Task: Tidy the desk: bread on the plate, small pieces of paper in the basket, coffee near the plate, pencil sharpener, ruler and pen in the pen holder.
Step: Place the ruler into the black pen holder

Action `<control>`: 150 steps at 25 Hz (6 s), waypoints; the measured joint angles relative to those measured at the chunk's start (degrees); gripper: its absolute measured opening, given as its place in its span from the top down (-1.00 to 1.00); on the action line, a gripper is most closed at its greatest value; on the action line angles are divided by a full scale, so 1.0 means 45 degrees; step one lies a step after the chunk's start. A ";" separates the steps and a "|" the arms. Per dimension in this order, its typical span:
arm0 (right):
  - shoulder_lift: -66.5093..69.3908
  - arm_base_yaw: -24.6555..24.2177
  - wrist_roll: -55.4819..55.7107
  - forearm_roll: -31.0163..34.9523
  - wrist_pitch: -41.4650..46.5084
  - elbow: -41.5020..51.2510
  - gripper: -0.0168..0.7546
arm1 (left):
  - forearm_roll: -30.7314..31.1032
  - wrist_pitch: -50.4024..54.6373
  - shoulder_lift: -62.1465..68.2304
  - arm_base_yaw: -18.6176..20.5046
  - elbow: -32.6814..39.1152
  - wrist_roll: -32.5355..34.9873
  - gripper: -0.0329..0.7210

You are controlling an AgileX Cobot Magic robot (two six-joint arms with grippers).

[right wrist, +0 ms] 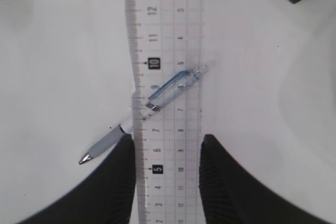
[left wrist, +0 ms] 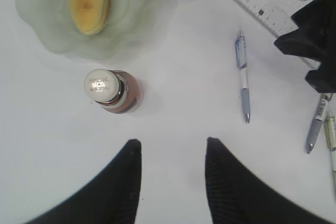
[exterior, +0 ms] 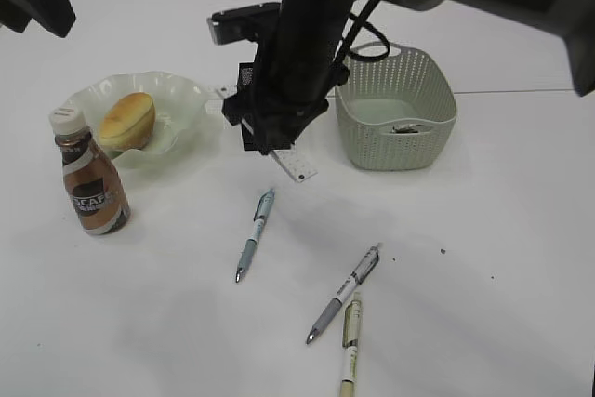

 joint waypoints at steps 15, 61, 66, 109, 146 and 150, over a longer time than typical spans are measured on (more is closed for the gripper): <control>-0.1928 0.0000 0.1112 -0.0872 0.0233 0.0000 0.27 | -0.0201 0.0000 0.0000 0.0000 0.0000 0.0000 0.11; -0.3331 -0.0601 0.1163 -0.3759 -2.0826 0.8684 0.27 | -0.0230 0.0000 0.0000 0.0000 0.0000 0.0000 0.11; -0.2586 -0.0855 0.1163 -0.3732 -2.2182 0.8584 0.27 | -0.0230 0.0000 0.0000 0.0000 0.0000 0.0000 0.11; 0.1347 -0.1292 0.1279 -0.2914 -2.1101 0.4876 0.27 | 0.0188 0.0009 0.0265 0.0000 0.0000 0.0000 0.11; 0.1347 -0.1322 0.1616 -0.2949 -1.9886 0.4324 0.24 | 0.0209 0.0009 0.0265 0.0000 0.0000 0.0000 0.11; 0.1347 -0.1322 0.1636 -0.2978 -1.9552 0.4206 0.24 | 0.0209 0.0009 0.0265 0.0000 0.0000 0.0000 0.11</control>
